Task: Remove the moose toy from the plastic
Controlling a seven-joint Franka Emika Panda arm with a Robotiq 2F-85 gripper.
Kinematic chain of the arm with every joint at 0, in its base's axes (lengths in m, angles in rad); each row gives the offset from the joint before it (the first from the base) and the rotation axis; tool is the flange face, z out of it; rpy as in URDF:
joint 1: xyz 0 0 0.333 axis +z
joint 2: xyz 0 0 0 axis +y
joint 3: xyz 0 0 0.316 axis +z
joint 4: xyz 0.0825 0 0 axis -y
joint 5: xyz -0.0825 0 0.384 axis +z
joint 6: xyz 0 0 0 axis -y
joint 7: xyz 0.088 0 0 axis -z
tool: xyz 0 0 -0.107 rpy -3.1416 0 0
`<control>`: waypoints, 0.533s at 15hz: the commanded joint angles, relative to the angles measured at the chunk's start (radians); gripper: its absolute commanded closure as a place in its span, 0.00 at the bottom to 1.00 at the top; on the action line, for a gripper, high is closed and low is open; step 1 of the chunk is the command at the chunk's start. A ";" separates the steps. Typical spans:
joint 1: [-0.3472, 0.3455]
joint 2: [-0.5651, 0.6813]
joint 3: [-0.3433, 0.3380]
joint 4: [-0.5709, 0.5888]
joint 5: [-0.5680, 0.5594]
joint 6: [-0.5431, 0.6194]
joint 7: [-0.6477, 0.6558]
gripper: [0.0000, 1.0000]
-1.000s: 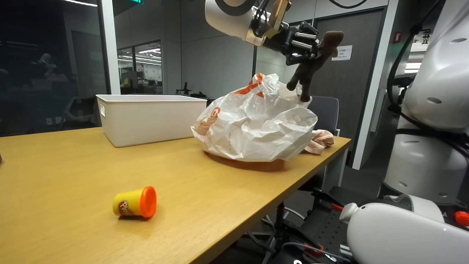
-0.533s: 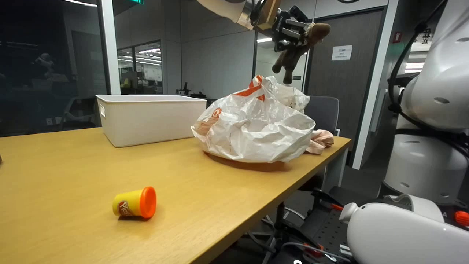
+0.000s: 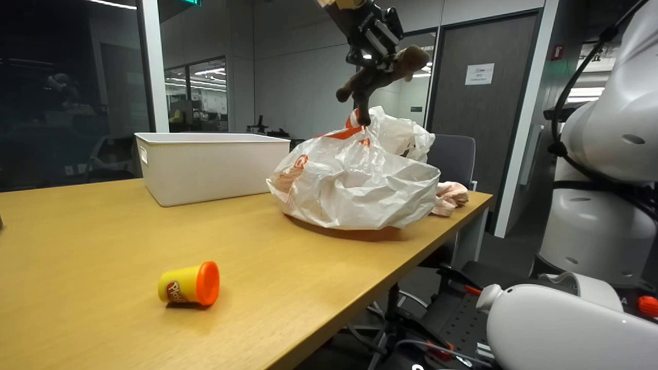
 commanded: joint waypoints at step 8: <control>0.035 0.037 0.066 -0.013 0.280 0.559 0.001 0.94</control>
